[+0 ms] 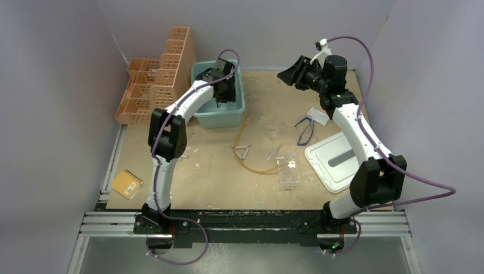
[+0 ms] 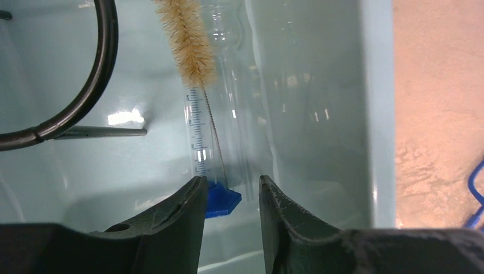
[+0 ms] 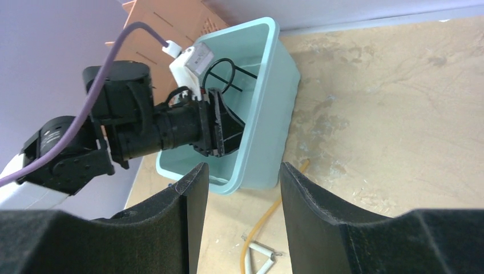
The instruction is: Organize the chemistry lab equipment
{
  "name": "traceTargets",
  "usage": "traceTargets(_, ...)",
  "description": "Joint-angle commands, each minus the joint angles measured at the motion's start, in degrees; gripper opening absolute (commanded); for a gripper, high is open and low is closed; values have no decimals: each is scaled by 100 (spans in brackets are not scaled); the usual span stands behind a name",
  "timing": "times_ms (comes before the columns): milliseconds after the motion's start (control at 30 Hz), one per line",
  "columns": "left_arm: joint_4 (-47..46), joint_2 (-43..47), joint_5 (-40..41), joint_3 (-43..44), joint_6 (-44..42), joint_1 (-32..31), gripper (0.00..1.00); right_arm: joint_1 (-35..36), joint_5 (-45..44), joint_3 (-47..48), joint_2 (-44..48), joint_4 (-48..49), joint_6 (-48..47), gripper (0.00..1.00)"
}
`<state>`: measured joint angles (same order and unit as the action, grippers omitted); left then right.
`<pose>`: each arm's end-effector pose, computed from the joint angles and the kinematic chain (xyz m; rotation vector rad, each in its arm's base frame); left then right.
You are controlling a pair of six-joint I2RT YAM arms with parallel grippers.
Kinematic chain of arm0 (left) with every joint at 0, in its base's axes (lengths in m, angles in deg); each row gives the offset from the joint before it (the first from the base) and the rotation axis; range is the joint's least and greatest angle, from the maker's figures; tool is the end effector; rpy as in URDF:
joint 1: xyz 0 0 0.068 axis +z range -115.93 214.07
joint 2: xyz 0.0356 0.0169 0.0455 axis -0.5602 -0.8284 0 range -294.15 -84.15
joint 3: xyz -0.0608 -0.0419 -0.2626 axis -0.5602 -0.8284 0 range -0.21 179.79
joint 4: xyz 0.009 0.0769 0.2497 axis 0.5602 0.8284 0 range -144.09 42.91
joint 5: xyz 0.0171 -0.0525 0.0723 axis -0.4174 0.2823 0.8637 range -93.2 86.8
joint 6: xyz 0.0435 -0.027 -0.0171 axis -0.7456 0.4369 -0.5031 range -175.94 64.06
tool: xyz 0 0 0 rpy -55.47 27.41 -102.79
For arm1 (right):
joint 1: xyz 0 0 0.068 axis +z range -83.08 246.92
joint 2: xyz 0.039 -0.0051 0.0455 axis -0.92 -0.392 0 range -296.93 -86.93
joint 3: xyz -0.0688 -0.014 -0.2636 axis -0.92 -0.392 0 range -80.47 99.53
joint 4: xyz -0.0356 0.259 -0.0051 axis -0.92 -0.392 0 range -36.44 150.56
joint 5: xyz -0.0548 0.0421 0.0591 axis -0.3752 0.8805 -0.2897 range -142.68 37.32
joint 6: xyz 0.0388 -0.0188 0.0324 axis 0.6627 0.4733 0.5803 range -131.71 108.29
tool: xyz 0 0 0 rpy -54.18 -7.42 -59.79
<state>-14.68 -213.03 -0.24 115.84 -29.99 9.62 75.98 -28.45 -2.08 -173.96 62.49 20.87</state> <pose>0.4605 -0.2073 0.2364 -0.0551 2.5066 -0.3065 0.3565 0.0716 0.3872 0.0295 1.7593 0.8930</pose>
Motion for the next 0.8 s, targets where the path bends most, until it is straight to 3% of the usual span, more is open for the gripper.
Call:
traceTargets(0, -247, 782, -233, 213, -115, 10, 39, -4, -353, 124, 76, -64, -133, 52)
traceTargets(333, -411, 2152, 74, -592, -281, 10, 51, 216, -740, 286, 77, -548, -734, 57)
traceTargets(567, -812, 3550, 957, -2091, -235, 10, 52, 1214, -1682, 347, 36, -1050, -1218, 59)
traceTargets(767, -1573, 5091, 1552, -3687, -31, 10, 52, 2324, -2529, 111, 97, -2029, -1754, 58)
